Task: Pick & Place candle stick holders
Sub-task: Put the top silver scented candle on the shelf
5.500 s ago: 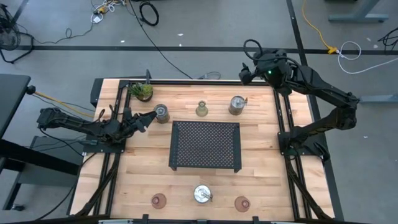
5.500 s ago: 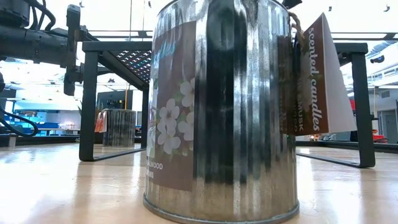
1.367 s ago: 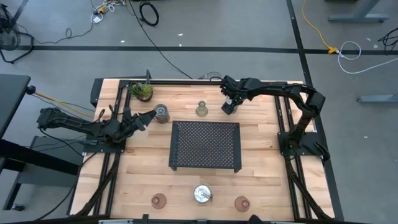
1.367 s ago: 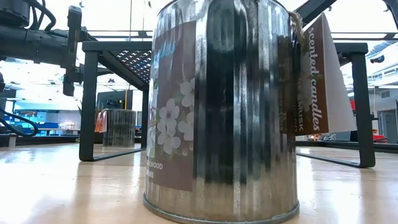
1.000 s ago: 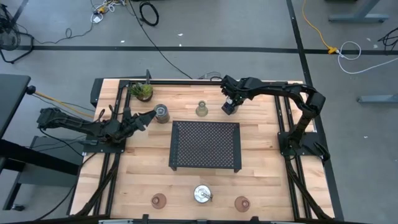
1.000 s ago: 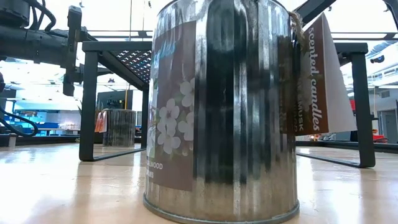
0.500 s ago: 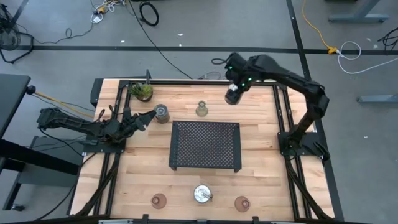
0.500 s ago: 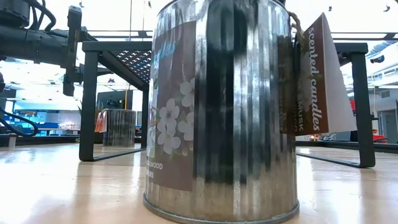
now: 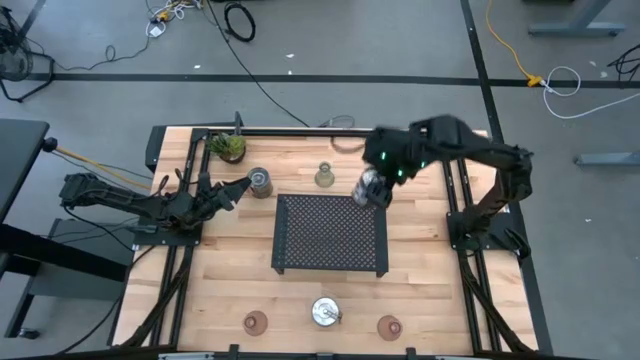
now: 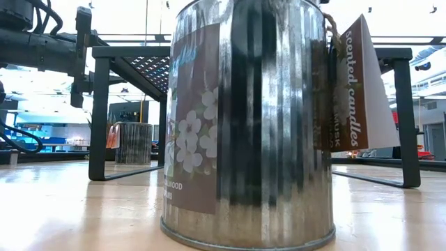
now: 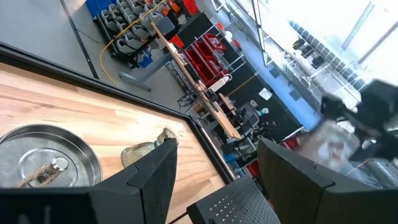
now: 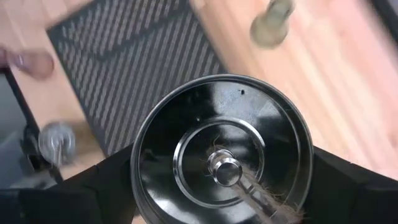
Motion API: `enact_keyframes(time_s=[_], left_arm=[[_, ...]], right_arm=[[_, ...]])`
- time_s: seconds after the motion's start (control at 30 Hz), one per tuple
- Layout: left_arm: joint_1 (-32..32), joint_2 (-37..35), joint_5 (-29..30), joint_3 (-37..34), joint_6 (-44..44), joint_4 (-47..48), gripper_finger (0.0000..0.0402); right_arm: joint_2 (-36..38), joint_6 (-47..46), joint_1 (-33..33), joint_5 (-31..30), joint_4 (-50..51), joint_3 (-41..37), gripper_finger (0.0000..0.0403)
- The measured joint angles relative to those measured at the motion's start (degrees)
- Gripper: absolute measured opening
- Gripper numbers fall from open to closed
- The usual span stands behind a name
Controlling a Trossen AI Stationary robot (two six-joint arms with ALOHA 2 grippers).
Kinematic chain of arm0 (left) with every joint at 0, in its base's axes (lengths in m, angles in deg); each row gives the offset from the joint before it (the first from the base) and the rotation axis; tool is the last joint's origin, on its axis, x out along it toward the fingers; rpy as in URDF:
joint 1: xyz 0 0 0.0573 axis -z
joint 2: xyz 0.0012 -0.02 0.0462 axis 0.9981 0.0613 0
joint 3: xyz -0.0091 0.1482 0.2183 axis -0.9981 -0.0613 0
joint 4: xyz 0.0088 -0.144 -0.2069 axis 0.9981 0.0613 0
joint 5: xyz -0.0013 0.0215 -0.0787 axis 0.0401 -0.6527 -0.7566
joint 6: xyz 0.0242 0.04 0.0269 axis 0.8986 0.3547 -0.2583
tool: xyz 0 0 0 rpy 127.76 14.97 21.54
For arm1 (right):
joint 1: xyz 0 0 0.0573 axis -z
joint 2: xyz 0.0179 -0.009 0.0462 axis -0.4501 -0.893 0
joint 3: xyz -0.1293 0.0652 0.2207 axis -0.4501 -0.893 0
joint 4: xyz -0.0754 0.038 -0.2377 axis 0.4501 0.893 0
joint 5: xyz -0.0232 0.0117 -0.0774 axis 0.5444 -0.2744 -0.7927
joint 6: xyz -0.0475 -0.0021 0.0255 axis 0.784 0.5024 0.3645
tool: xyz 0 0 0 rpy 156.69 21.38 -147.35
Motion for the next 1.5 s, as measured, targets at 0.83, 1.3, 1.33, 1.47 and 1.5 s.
enact_keyframes(time_s=[0.83, 1.3, 1.33, 1.47, 1.5], left_arm=[[0.00, 0.00, 2.09, 0.00, 3.54, -0.05, 0.0227], [0.00, 0.00, 2.75, 0.00, 3.28, -0.08, 0.0227], [0.00, 0.01, 2.74, 0.00, 3.27, -0.10, 0.0227], [0.00, 0.01, 2.73, 0.00, 3.26, -0.11, 0.0227], [0.00, 0.01, 2.73, -0.01, 3.26, -0.11, 0.0227]], right_arm=[[-2.58, 2.00, -4.56, -7.27, -9.25, -15.15, 0.0340], [-2.58, 2.47, -4.63, -7.51, -10.84, -15.15, 0.0351], [-2.58, 2.66, -4.63, -7.46, -10.90, -15.15, 0.0343], [-2.58, 3.96, -4.63, -7.24, -11.41, -15.15, 0.0345], [-2.58, 3.92, -4.63, -6.70, -11.73, -15.15, 0.0354]])
